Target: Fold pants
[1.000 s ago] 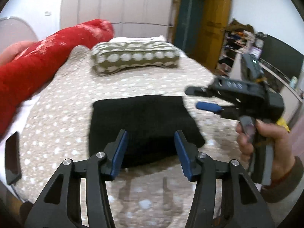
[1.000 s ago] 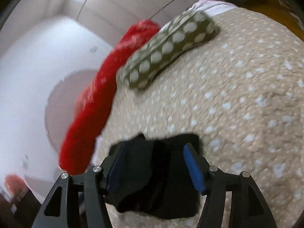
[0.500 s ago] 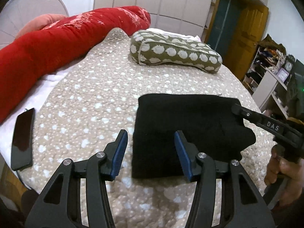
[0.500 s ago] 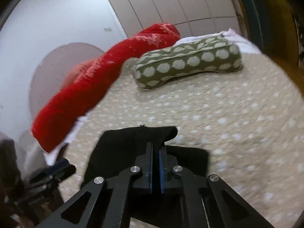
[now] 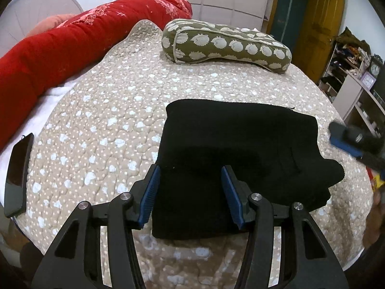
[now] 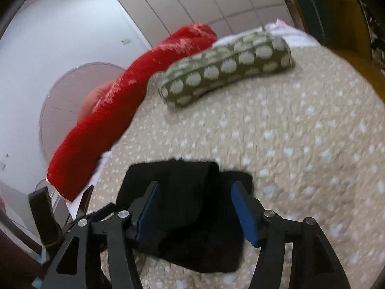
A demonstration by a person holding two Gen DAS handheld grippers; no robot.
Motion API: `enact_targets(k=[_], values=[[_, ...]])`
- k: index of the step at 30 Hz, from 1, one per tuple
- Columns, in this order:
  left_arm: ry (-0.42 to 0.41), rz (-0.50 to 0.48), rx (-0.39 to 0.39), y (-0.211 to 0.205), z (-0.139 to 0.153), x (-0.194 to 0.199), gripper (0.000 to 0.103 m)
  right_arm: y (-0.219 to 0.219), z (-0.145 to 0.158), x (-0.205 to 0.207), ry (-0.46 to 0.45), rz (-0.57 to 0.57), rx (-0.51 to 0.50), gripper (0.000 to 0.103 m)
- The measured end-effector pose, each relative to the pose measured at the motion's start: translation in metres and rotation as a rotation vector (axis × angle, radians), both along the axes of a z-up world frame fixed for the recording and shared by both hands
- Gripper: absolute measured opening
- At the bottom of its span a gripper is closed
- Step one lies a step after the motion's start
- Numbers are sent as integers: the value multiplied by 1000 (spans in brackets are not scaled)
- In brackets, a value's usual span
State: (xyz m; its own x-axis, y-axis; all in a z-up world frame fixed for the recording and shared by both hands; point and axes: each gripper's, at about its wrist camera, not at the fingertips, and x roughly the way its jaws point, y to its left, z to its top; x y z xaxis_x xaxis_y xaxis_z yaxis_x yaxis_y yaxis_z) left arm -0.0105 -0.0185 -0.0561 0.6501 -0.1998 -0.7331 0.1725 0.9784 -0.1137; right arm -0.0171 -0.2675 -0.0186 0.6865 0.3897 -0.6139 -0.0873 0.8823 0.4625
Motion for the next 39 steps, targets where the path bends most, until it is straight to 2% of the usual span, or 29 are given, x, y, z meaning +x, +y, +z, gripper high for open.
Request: enact_targets(k=[1,2,3,5,6,11,13,16,18,22,26,30,33,35,36,39], values=[[0,4,-3,0,0,1,52,3,-10,6,35,-6,-8,59],[-2,5,-2,0,0,1,52,8,-15,5,57,-1,-11,52],[-4,3,1,-1,0,0,52,13,-22,9,72,15,-2,35],[-8,1,11,-2,-1,-1,52,24,-27,11,42,44,1,15],[-5,3,13,-2,-1,-1,52,29,-24,10,28,45,-23,9],[-10,-34,-4,-15,10,8,52,35,11,9,-88,62,-169,5],[-9,-73,7,-29,9,10,60,33,9,14,-67,50,-222,5],[-13,-78,59,-43,0,10,60,35,-16,22,7,42,-265,5],[-30,-92,85,-46,1,6,60,34,-23,21,25,36,-265,5],[-6,-74,12,-26,15,10,60,18,3,11,4,-16,-281,8],[-25,-1,7,-7,24,19,60,30,29,1,-77,71,-249,8],[25,19,10,-6,13,29,60,56,16,1,-44,135,-295,8],[54,22,12,-8,1,29,61,66,-9,-15,27,164,-355,8],[45,19,2,-8,-1,27,62,67,-22,-30,-2,165,-390,8],[44,19,3,-9,-2,27,62,64,-25,-34,-21,161,-376,8],[42,22,13,-11,0,27,62,60,-21,-32,-2,161,-355,8]])
